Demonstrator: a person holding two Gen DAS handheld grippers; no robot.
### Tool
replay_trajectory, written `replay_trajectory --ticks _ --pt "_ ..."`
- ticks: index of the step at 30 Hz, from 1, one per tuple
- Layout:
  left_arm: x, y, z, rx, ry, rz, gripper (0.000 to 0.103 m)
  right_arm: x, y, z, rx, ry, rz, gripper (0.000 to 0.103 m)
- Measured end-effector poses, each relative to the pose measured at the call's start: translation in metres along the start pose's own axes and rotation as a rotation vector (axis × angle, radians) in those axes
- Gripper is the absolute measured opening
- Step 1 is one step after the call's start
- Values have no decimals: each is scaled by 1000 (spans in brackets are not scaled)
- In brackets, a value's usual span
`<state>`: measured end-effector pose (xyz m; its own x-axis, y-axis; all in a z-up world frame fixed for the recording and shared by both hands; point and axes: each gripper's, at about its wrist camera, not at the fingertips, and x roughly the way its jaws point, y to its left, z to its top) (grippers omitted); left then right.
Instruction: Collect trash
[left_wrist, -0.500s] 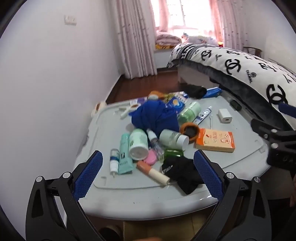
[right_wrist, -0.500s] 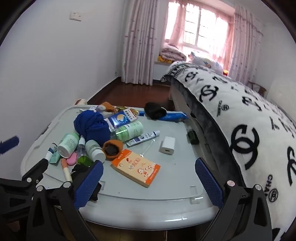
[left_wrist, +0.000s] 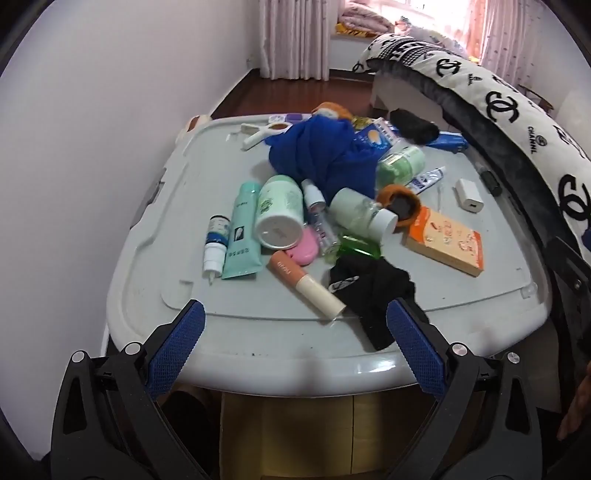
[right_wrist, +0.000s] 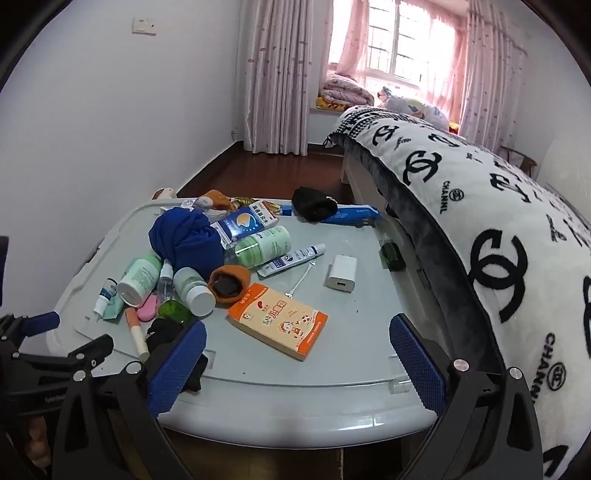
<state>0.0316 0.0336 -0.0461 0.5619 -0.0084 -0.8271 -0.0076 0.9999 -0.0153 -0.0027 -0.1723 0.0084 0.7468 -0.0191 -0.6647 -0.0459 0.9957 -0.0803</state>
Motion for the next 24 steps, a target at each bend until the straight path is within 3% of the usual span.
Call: replay_trajectory --ticks 9,24 --pt "-6 -9 1 64 -41 62 96 -1 2 1 -26 -12 4 98" --pt "-7 -10 2 57 -47 66 96 -1 2 0 -19 -16 9 98"
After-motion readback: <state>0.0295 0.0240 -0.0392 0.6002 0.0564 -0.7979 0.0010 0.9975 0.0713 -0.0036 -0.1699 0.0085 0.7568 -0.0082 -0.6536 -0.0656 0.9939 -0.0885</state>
